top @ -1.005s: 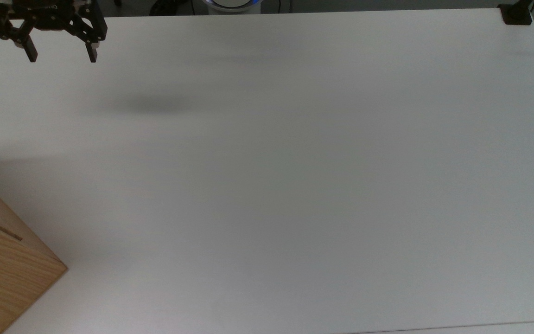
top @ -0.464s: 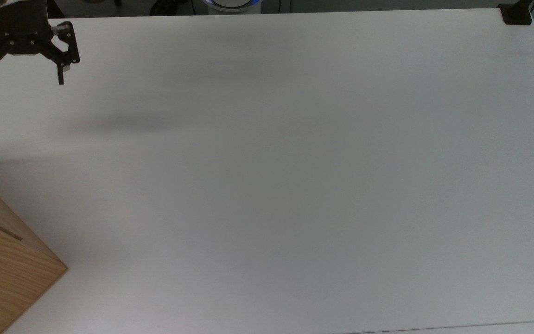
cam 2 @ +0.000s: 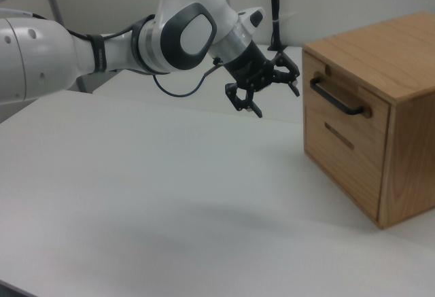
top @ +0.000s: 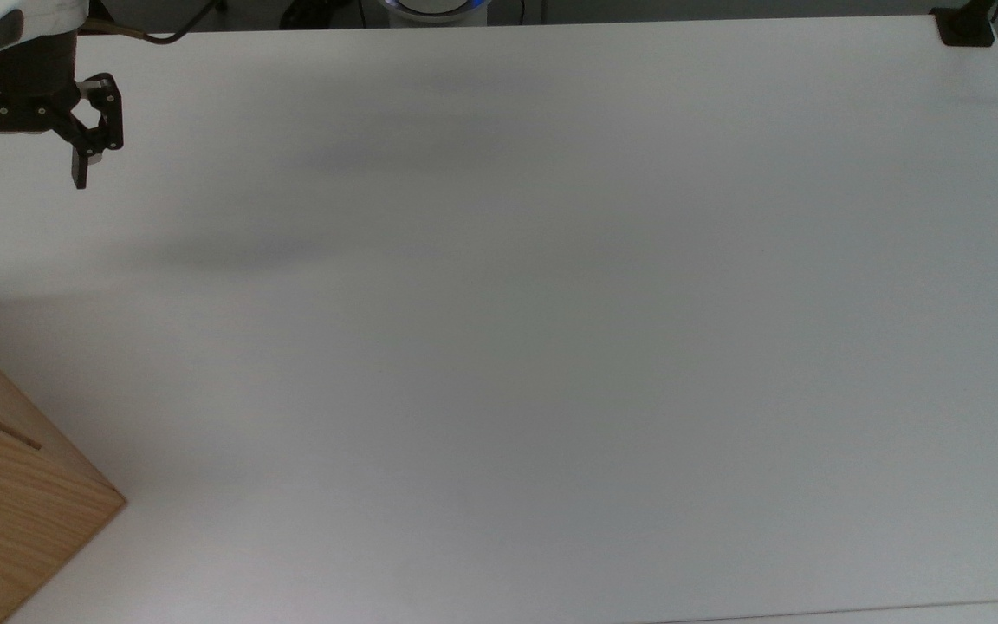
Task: Open the drawer by sliding it
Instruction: 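Move the gripper toward the wooden cabinet's upper drawer handle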
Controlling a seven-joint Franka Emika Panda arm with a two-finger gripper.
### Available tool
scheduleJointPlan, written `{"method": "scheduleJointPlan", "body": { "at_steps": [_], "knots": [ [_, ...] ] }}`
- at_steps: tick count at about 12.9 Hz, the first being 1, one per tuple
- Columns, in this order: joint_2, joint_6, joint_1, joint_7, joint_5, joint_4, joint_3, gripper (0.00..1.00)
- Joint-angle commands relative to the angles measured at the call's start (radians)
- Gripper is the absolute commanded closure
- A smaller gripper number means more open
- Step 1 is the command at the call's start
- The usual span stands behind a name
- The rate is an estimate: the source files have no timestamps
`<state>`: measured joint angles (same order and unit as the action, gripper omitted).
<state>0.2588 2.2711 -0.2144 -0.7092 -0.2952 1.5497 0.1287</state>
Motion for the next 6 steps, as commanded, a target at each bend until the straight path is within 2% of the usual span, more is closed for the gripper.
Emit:
{"method": "scheduleJointPlan", "body": {
  "at_steps": [1,3,6],
  "knots": [
    [0.060,0.076,-0.016,-0.030,-0.083,-0.057,0.006,0.00],
    [0.121,0.120,-0.023,-0.030,-0.111,-0.118,0.009,0.06],
    [0.164,0.221,-0.046,-0.026,-0.133,-0.140,0.009,0.07]
  ]
}}
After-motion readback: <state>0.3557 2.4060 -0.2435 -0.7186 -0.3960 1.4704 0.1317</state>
